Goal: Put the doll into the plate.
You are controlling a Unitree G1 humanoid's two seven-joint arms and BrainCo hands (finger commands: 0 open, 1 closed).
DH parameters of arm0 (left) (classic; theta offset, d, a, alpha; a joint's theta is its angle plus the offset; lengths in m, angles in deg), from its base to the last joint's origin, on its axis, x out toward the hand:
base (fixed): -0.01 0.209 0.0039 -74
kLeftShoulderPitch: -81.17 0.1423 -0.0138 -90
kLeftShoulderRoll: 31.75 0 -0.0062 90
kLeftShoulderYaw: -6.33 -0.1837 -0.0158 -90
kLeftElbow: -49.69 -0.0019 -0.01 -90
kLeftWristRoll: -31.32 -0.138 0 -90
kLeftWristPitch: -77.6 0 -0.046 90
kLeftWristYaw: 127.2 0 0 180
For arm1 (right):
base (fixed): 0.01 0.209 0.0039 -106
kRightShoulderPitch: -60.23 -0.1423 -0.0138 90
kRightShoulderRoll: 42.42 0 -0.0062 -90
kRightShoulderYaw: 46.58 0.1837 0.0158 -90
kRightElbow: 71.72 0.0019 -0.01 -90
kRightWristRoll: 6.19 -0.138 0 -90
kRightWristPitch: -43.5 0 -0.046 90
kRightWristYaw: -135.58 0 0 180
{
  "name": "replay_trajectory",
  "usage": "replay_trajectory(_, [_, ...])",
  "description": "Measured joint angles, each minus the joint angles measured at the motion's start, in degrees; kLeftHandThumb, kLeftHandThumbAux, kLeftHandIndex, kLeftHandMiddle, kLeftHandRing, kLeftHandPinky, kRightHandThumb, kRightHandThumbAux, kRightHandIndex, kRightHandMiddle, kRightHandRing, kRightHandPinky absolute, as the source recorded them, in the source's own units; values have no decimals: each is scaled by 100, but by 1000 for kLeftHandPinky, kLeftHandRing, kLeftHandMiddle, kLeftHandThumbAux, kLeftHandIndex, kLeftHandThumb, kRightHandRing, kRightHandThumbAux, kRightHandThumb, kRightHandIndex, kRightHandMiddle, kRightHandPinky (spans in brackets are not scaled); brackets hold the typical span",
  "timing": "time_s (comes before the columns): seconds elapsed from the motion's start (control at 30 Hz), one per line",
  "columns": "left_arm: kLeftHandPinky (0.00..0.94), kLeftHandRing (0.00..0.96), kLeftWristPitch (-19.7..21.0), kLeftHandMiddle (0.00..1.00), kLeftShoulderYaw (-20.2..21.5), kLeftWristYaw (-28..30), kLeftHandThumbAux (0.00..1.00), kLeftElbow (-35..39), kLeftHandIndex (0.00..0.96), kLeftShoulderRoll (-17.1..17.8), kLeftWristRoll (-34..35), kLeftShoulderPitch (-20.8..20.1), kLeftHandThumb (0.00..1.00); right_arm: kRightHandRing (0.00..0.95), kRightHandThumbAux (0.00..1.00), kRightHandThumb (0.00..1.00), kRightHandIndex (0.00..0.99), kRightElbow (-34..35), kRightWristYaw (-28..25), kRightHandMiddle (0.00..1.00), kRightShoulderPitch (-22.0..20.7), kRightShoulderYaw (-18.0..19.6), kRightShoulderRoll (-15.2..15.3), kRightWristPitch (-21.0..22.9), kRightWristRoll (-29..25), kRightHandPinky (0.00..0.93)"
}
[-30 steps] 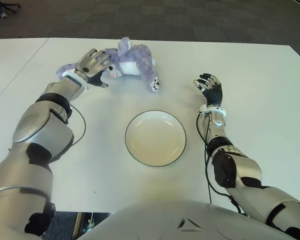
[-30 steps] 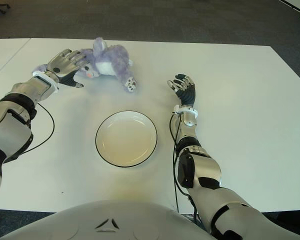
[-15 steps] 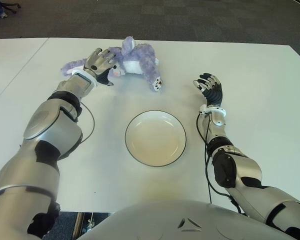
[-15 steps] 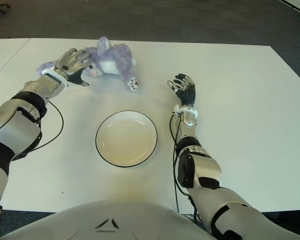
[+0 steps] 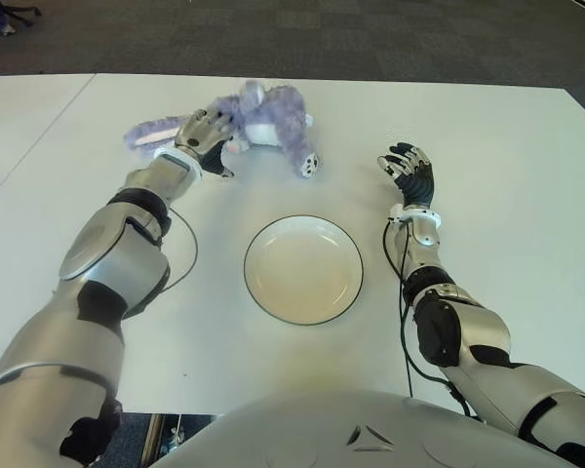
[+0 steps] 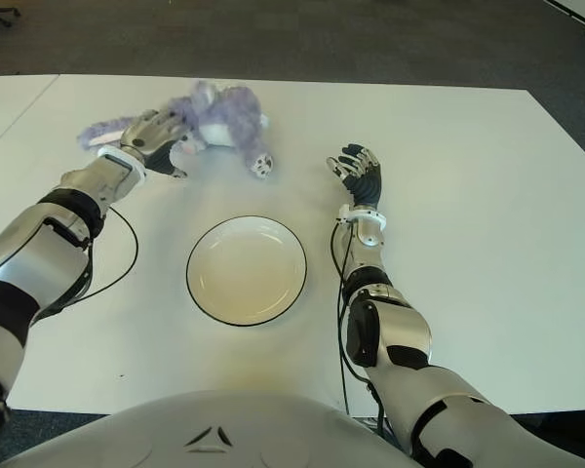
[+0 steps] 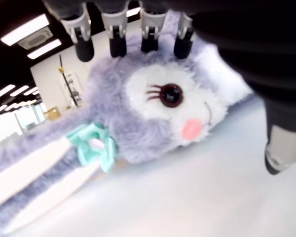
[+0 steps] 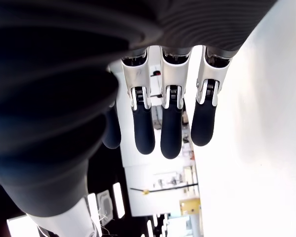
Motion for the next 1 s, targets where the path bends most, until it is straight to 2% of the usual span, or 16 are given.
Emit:
replay_trajectory(0.17, [0, 0, -620, 0, 61, 861, 538, 804, 0, 404, 368, 239, 11, 315, 853, 166, 286, 6, 20, 308, -3, -6, 1, -2, 12, 326])
replay_trajectory(0.33, [0, 0, -906, 0, 213, 1810, 519, 1782, 0, 888, 932, 602, 28, 317, 857, 168, 281, 22, 54, 310, -18, -28, -4, -2, 25, 333])
replay_trajectory(0.5, [0, 0, -933, 0, 340, 2759, 496, 2985, 0, 1488, 1643, 1209, 37, 319, 853, 135, 274, 27, 88, 310, -31, -52, -2, -1, 33, 325])
replay_trajectory(0.67, [0, 26, -890, 0, 483, 3472, 472, 4091, 0, 2089, 2271, 1783, 41, 317, 849, 116, 274, 26, 89, 309, -31, -62, -2, -1, 32, 320])
replay_trajectory(0.87, [10, 80, -896, 0, 619, 4231, 486, 5451, 0, 3040, 3395, 2539, 113, 313, 840, 105, 271, 26, 88, 309, -31, -77, 6, -1, 32, 308])
replay_trajectory(1.0, [57, 99, -894, 0, 793, 4852, 505, 6254, 0, 3773, 4344, 2876, 153, 313, 845, 108, 273, 26, 88, 310, -22, -86, 16, -2, 32, 313])
